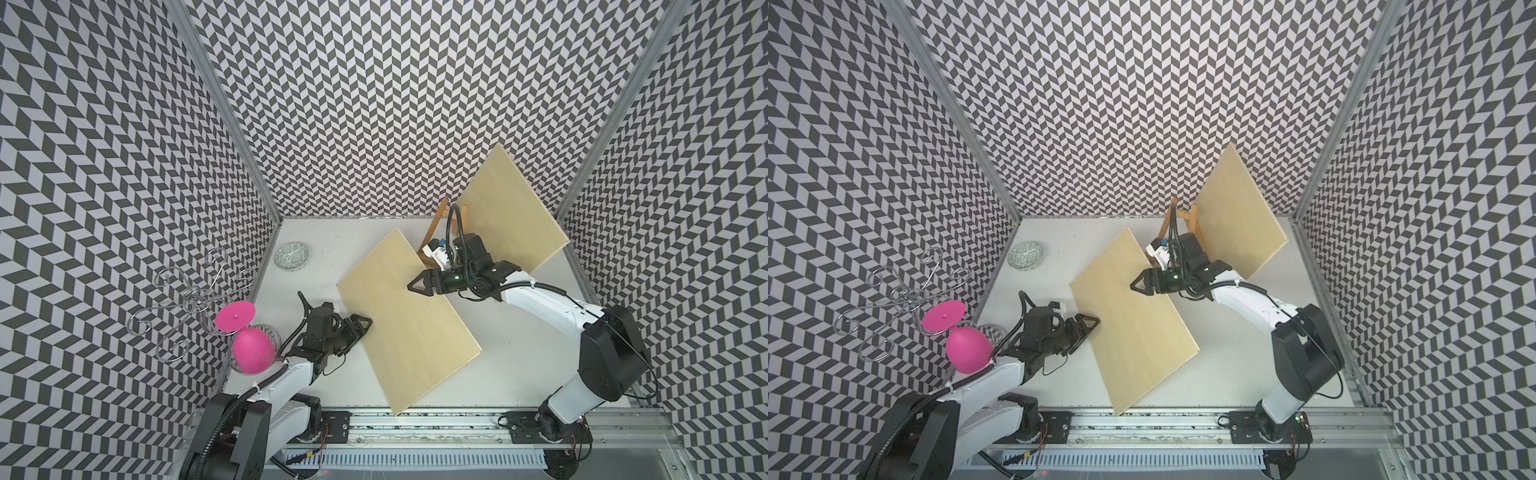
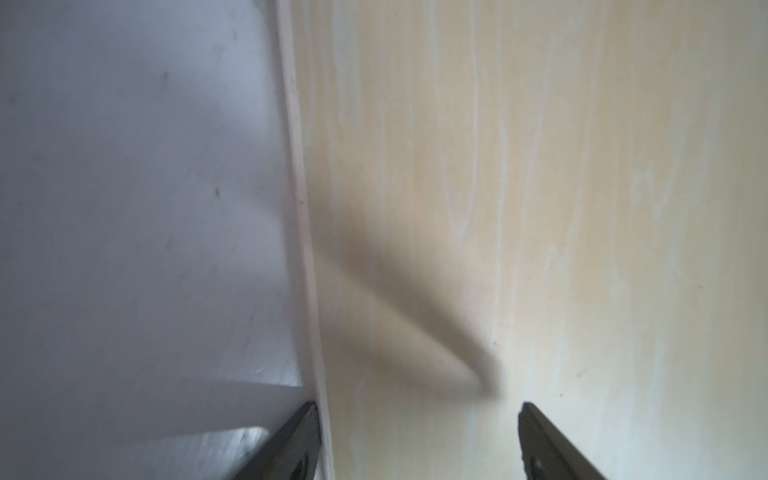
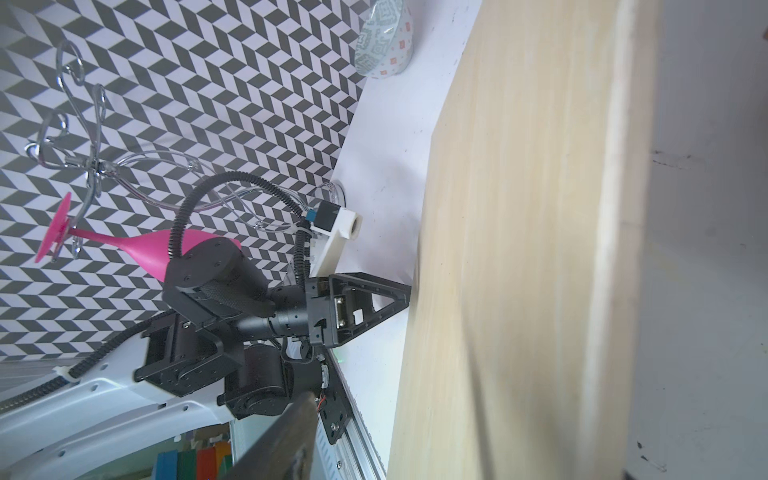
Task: Assemble the easel
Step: Pick up the drawing board from the center of the board.
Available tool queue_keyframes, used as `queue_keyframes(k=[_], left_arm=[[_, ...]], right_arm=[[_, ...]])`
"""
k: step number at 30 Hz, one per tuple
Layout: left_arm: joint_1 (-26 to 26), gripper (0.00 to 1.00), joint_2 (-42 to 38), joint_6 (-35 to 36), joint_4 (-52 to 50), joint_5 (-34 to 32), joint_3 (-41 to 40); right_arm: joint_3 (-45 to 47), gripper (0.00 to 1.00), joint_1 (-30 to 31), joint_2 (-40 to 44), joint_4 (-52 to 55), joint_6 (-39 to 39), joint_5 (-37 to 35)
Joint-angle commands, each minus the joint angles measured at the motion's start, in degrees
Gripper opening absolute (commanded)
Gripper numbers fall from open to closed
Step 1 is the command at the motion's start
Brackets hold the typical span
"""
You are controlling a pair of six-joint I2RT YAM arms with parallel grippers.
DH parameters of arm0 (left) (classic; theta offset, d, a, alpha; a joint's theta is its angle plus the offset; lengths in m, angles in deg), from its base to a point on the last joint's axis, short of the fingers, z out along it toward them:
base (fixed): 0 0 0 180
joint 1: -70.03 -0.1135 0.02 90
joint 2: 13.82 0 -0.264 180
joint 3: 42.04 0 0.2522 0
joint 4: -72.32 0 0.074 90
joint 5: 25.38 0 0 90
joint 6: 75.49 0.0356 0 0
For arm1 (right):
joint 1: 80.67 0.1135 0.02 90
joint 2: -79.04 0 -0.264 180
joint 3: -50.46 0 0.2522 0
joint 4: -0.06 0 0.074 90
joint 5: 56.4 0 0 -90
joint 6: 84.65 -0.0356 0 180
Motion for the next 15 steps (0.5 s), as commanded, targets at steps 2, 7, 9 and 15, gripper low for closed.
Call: queue_keyframes(k=[2,7,9,15], left_arm=[[0.69,0.75,-0.73,-1.34,-1.07,1.24,-0.89],[0.91,0.75,-2.73,-2.77,0.39,1.81,-1.98],[1.12,0.75,-3.52,-3.62,1.18,2.02,-2.42],[2.73,0.74,-5.08,-5.65,2.99,2.06,-3.08]], right_arm=[[-4.3,0.71,4.08,1.89,2.07,1.98,-1.92],[-8.4,0.66,7.26,1.28,5.68,3.12,-5.82],[-10.48,0.66,9.23,0.87,7.35,3.93,-8.43],[-15.04,0.59,13.66,-0.39,13.26,4.01,-17.38]])
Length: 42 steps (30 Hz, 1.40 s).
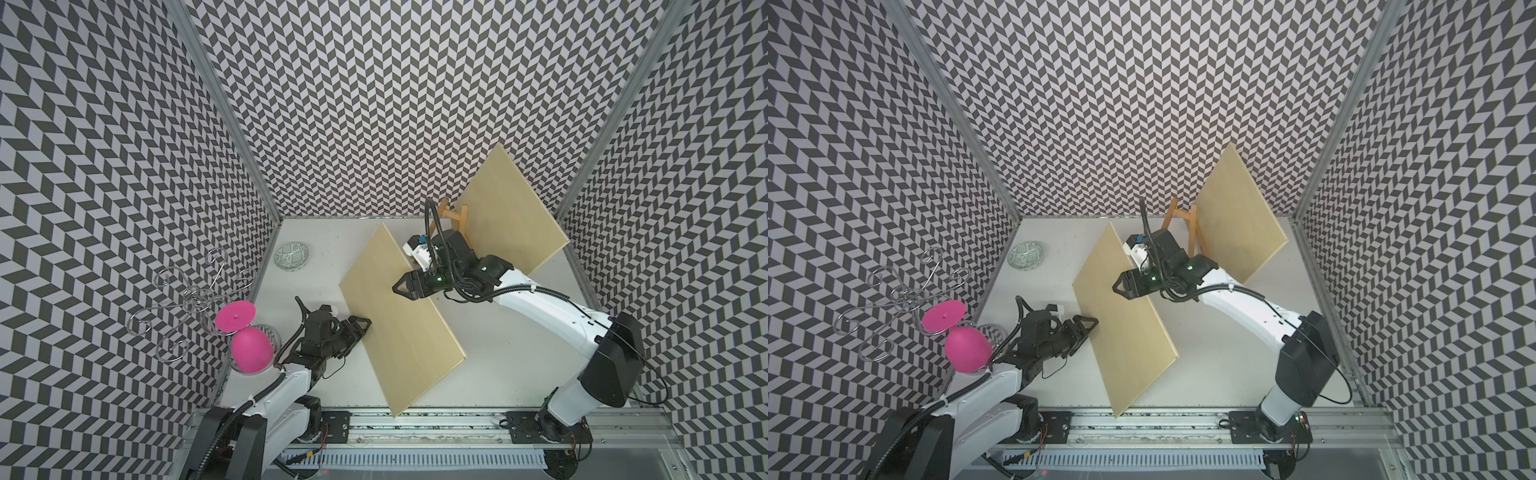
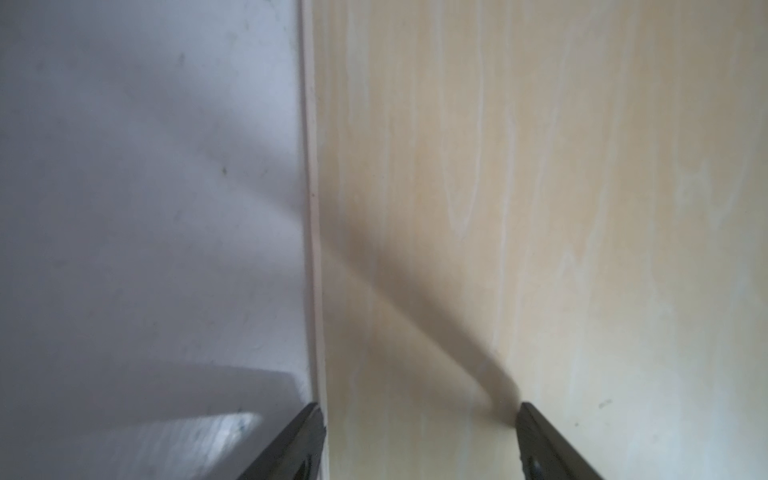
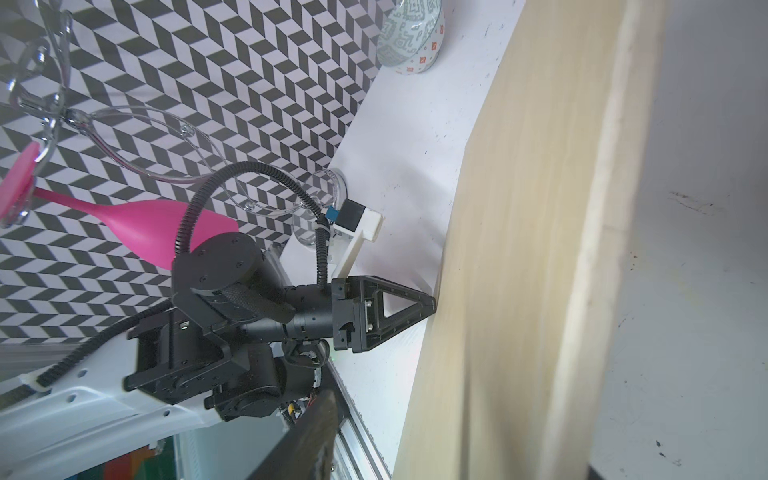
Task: Assemble the easel
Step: Pick up the drawing board from the center of the board.
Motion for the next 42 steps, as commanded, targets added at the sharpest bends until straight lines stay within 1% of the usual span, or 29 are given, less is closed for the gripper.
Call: queue_keyframes(k=[1,6,8,9,11,13,16,18,20,23,25,26,30,34,39,42], left_arm=[[2.21,0.74,-0.73,-2.02,2.24,1.88,-0.92],[3.86,0.74,-1.01,-3.29,3.82,1.01,-1.03],[4.7,0.74,-0.79,-3.69,4.51,0.6,-0.9],[5.03,0.73,-0.53,-3.97,4.79,0.47,-0.78],[5.67,0.73,-0.1,-4.02,5.22,0.32,-0.38],[6.29,0.73,0.26,-4.1,5.3,-0.05,-0.16],[6.99,0.73,0.79,-4.67,6.18,-0.09,0.23],[7.74,0.73,1.1,-4.65,6.19,-0.44,0.87],[8.63,0.73,1.34,-4.94,6.41,-0.99,1.31],[10.19,0.73,2.01,-5.62,7.71,-1.56,1.96],[11.2,0.73,2.5,-5.57,7.68,-2.05,2.9],[12.0,0.73,2.6,-5.37,7.56,-2.57,3.45],[13.99,0.73,1.47,-4.76,5.49,-5.97,5.26],[14.21,0.74,0.17,-3.48,3.65,-7.57,6.85],[14.23,0.75,-1.59,-1.12,0.28,-9.76,8.39],[14.23,0.76,-2.23,0.39,-1.1,-11.0,9.55]], right_arm=[[-3.27,0.56,3.82,-0.4,1.27,1.58,-4.82],[-7.43,0.5,7.24,-0.8,5.82,1.58,-12.45],[-9.14,0.47,7.82,-1.46,7.13,1.86,-14.3],[-10.35,0.43,7.91,-2.02,7.92,1.92,-15.39],[-12.12,0.4,8.35,-2.71,8.58,2.1,-17.11],[-14.0,0.34,8.57,-3.52,9.19,2.59,-18.25],[-16.65,0.22,8.78,-4.76,10.31,3.06,-19.96],[-18.53,0.19,8.93,-5.47,11.05,3.41,-20.39],[-20.47,0.12,8.88,-5.8,11.61,4.02,-20.92],[-22.11,0.08,8.88,-5.21,11.02,5.87,-22.71],[-22.25,0.06,8.95,-4.09,9.92,7.4,-23.71],[-22.85,0.04,8.91,-3.75,10.12,8.36,-23.98],[-27.34,0.0,8.83,-4.38,15.34,11.6,-27.39],[-30.5,0.0,8.43,-4.89,20.22,14.07,-29.2],[-29.42,0.0,7.06,-2.15,23.43,14.34,-32.22],[-25.35,0.0,4.97,1.07,21.91,14.46,-28.85]])
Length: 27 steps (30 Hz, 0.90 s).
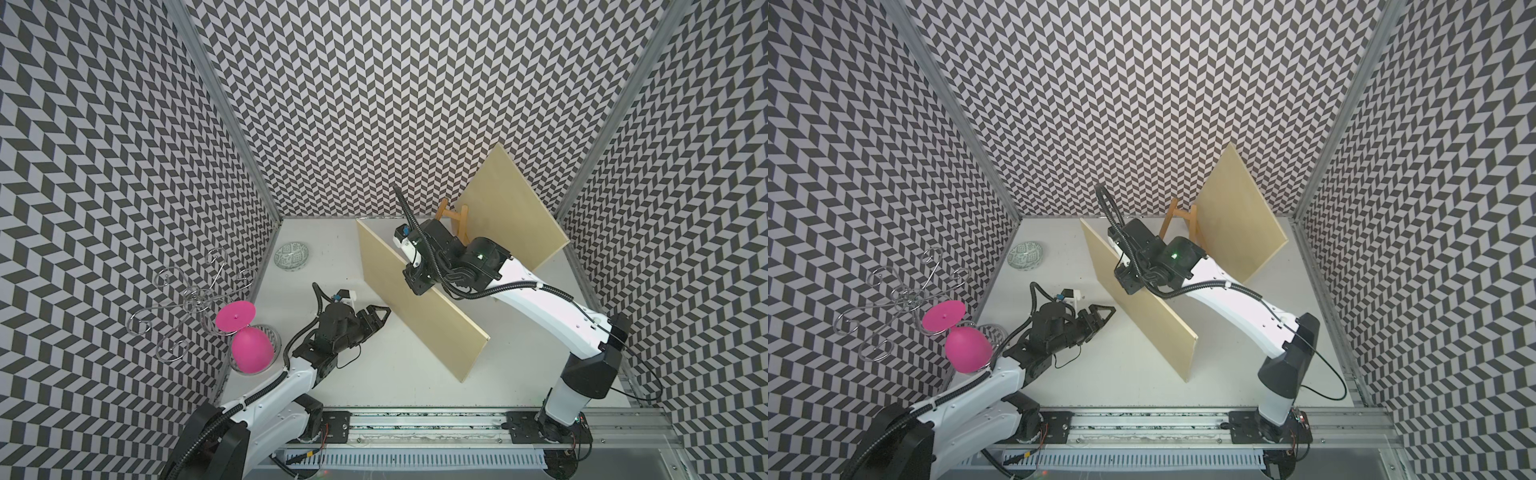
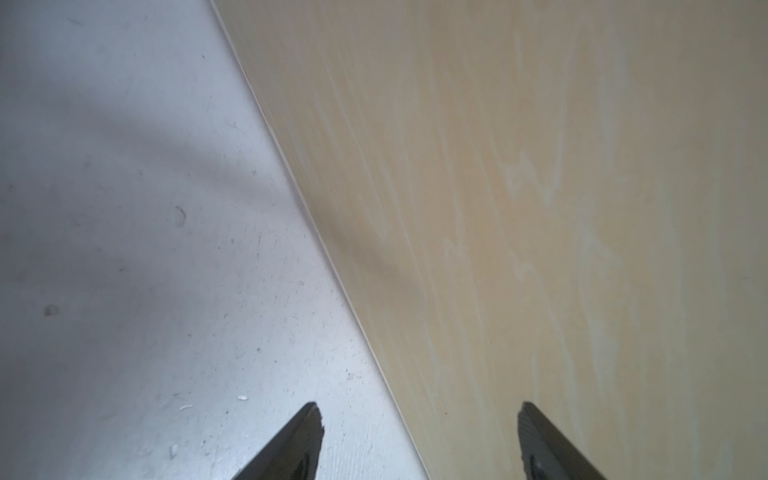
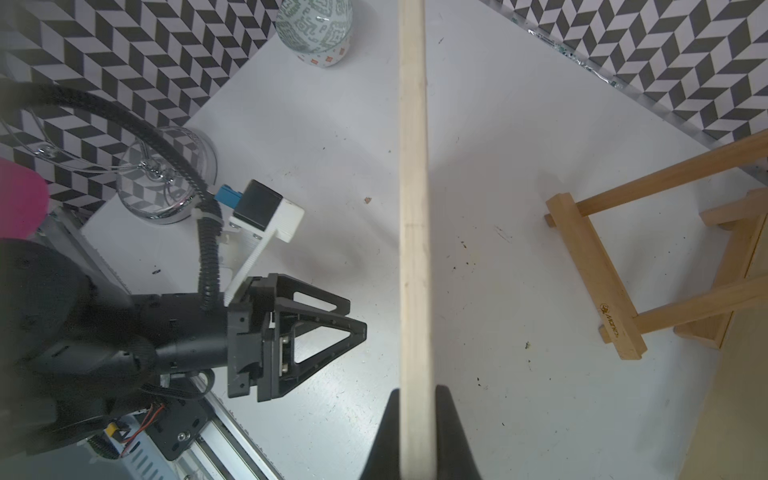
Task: Assemble the easel
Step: Pick up the drawing board from the center of the board, then place the drawing board at the center of the board.
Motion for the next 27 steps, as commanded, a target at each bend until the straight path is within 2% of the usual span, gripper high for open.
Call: queue_keyframes(k=[1,7,10,11,12,13,18,27], left_arm=[[0.29,0.76,-0.92,2.78,-3.14,-2.93,2.44],[0.02,0.77,-1.34,5.72,-6.86,-5.16,4.95],[-0.18,0.77,-2.02,6.6,-7.74,-6.08,5.75],[-0.21,0.78,-2.19,6.98,-8.03,-6.5,6.08],[-0.28,0.78,-2.35,7.33,-8.38,-6.82,6.35],[-0.37,0.79,-2.33,7.66,-8.77,-7.21,6.76],[-0.99,0.8,-2.09,9.38,-10.11,-7.92,8.97],[-2.2,0.81,-0.96,13.42,-11.5,-12.62,13.33]], right_arm=[[1.02,0.0,-2.09,7.5,-6.13,1.62,0.56],[6.26,0.0,-3.08,9.2,-5.61,2.84,3.01],[9.0,0.03,-3.97,10.68,-6.43,1.87,2.77],[9.45,0.08,-4.21,11.24,-6.86,1.57,3.35],[9.76,0.17,-4.28,11.77,-7.27,1.35,3.59],[10.02,0.2,-4.3,12.32,-7.42,1.11,3.8],[11.0,0.3,-4.3,14.45,-5.33,-0.7,1.49],[17.28,0.27,-4.29,16.63,-6.17,-1.76,3.52]])
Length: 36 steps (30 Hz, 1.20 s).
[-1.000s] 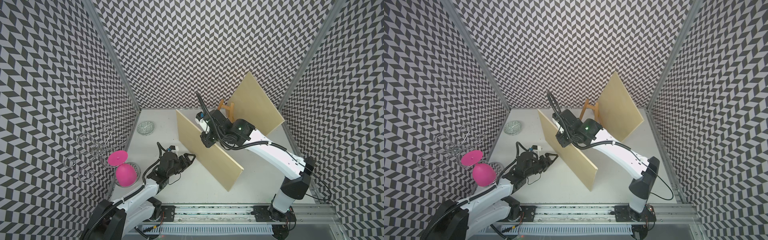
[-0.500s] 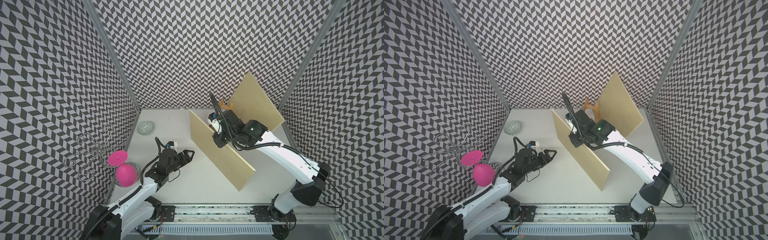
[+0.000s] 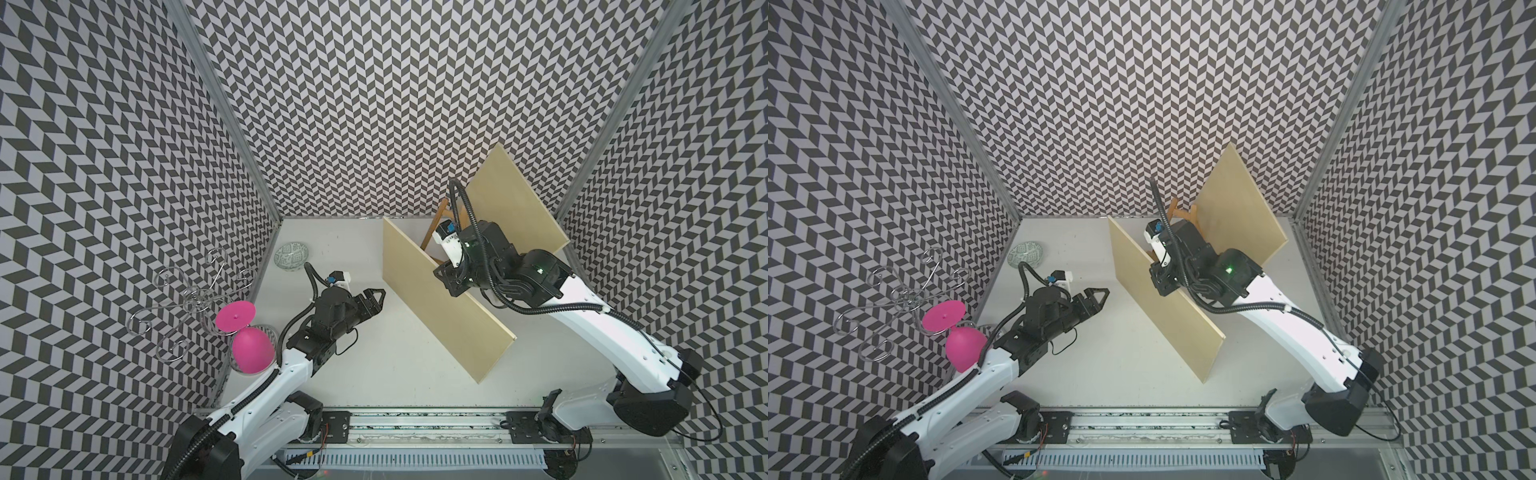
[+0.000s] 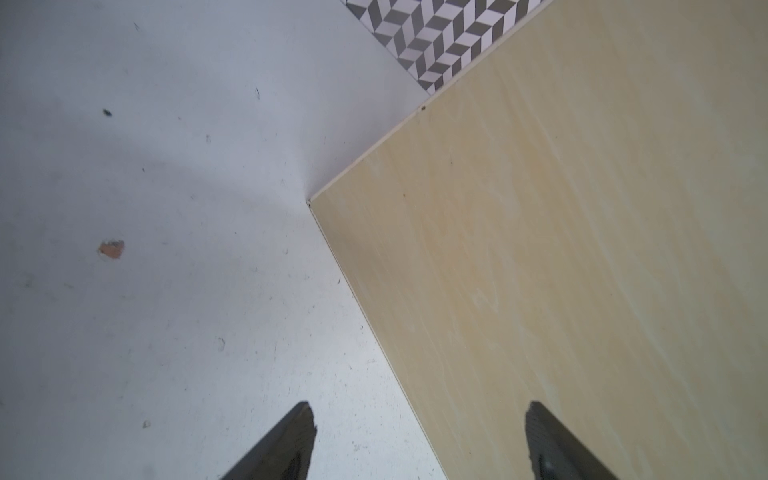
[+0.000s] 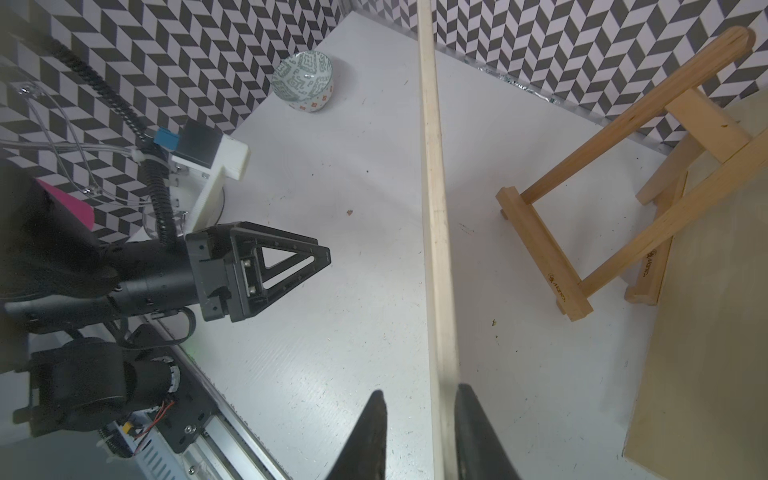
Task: Assemble the easel
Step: Pick up the drawing board from the center of the board.
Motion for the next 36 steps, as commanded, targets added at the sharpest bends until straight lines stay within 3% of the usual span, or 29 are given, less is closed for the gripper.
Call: queue_keyframes(k=[1,12,20,30,36], left_arm=[[-0.79,0.81,0.53,3.06,-1.44,-3.83,2.52],[-3.35,0.81,3.23,5.26,0.76,-4.41,4.35],[-4.18,0.83,5.65,10.32,4.19,-8.14,5.99],[-4.25,0.89,11.07,19.93,12.25,-9.16,7.61],[-4.23,0.89,12.63,20.47,14.04,-6.42,8.96]], right_arm=[[2.44,0.27,-0.01,-0.45,-0.46,-0.86,1.05],[1.99,0.22,-0.03,-2.55,-1.37,-0.76,-0.74],[-0.01,0.0,-0.05,-0.97,-1.47,-1.88,-0.87],[-6.35,0.0,-3.89,3.68,-1.78,-4.41,5.17],[-12.69,0.0,-6.25,1.32,-0.01,-0.15,2.25]])
